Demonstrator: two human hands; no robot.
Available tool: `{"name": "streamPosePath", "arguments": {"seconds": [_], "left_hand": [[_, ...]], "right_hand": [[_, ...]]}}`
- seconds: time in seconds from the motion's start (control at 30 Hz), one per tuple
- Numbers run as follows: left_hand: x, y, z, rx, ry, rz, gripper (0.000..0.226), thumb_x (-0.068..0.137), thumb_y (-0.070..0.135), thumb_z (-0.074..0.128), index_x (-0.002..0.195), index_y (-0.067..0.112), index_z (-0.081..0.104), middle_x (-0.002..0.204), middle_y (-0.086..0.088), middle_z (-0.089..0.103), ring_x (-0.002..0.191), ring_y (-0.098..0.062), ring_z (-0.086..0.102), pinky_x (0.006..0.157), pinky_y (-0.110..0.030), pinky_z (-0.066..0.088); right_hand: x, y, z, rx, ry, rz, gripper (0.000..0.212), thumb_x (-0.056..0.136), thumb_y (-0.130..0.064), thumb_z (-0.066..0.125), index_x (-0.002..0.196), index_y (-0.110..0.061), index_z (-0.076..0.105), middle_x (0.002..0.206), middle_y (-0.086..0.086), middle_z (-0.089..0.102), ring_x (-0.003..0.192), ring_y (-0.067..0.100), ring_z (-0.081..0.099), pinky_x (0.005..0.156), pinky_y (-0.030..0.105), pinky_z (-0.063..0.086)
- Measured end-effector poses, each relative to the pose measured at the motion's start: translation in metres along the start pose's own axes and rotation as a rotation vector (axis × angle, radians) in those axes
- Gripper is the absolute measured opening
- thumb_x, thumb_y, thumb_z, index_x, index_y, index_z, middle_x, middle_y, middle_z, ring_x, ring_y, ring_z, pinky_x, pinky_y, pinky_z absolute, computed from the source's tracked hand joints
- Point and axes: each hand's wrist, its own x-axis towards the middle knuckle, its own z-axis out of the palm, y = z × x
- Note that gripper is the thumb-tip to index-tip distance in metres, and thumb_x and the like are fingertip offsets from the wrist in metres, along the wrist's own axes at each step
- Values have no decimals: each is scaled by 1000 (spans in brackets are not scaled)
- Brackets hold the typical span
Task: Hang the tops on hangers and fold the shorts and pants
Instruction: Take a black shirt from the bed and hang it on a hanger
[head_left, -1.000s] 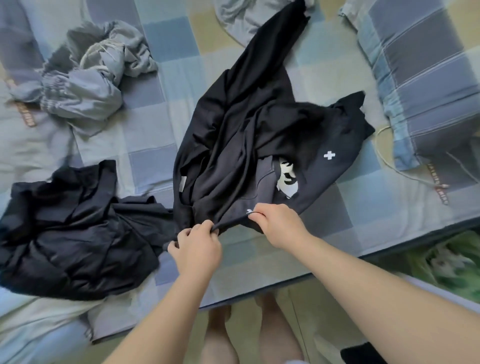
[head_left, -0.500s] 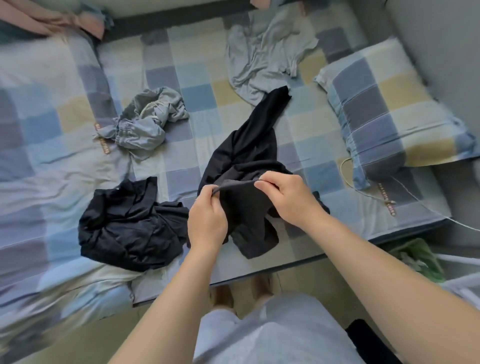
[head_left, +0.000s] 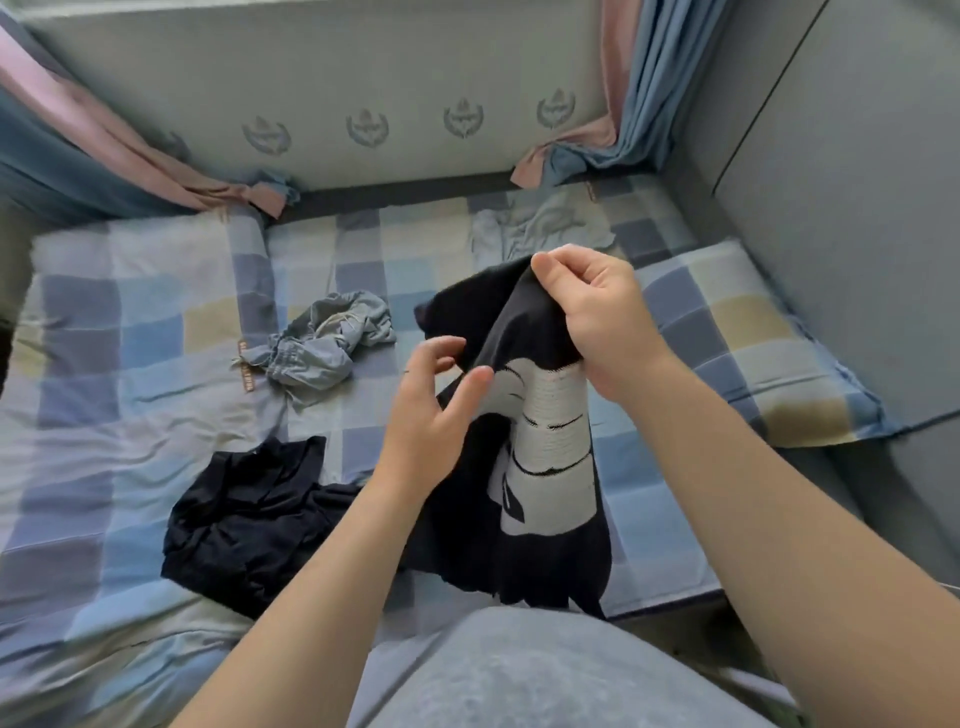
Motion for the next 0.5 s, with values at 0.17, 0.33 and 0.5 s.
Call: {"name": "streamPosePath", "arguments": {"seconds": [0.17, 0.33, 0.5], "left_hand": [[1, -1, 10, 69, -81, -15, 21, 102, 30, 57, 92, 11, 61, 77, -6, 61, 68, -13, 53, 69, -37, 42], [19, 29, 5, -167, 47, -76, 23, 102, 17, 47, 93, 0, 61, 84, -22, 60, 76, -20, 52, 74, -47, 46], [25, 49, 3, -337, 74, -72, 30, 97, 13, 43, 92, 22, 71, 89, -7, 70, 86, -25, 63, 83, -40, 50]], "right_hand": [[4, -21, -7, 114, 29, 5, 26, 102, -16, 57, 95, 8, 64, 84, 17, 61, 78, 26, 59, 77, 43, 52], [-5, 2, -28, -69, -191, -51, 27, 92, -27, 70, 112, -11, 63, 99, 9, 73, 92, 19, 71, 79, 30, 58], [-27, 62, -36, -191, -360, 172, 45, 79, -22, 85, 115, -37, 64, 109, -17, 74, 102, 0, 68, 81, 16, 53]]}}
